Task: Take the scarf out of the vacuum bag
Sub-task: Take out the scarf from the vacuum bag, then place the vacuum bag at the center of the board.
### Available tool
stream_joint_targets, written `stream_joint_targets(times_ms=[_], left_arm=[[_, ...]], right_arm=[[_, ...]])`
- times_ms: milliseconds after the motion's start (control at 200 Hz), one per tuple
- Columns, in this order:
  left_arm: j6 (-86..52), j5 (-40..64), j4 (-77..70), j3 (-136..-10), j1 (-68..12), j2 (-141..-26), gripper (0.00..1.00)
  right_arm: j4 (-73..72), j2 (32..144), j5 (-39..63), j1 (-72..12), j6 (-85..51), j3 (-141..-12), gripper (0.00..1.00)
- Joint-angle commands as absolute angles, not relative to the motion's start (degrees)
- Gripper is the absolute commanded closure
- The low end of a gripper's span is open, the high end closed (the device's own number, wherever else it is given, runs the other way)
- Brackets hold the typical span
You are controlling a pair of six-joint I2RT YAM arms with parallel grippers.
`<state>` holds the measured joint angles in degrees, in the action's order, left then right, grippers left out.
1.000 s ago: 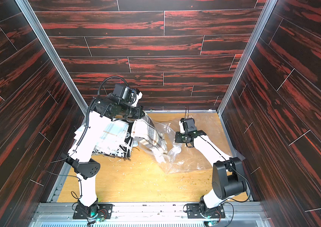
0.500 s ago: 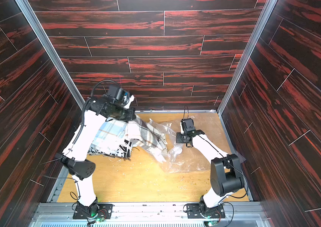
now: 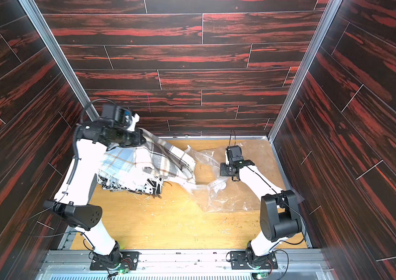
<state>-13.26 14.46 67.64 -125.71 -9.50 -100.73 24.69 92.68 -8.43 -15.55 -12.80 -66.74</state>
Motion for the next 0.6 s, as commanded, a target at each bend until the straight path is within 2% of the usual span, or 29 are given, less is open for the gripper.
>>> stream_joint_targets(times_ms=[0,205,596], left_arm=[[-10.9,16.3,64.7,-125.2,-6.3,-97.8,1.0],[-10.0,17.2,61.5,-121.4,-0.8,-97.4,1.0],[-8.6,12.9,62.7,-124.8,5.0,-97.1,1.0]], right_arm=[[26.6,92.7,-9.6,-14.9,-12.2,-66.4,1.0],[26.3,92.6,-9.5,-14.9,-12.4,-65.7,1.0],[25.7,93.2,-10.0,-14.4,-12.9,-64.7,1.0]])
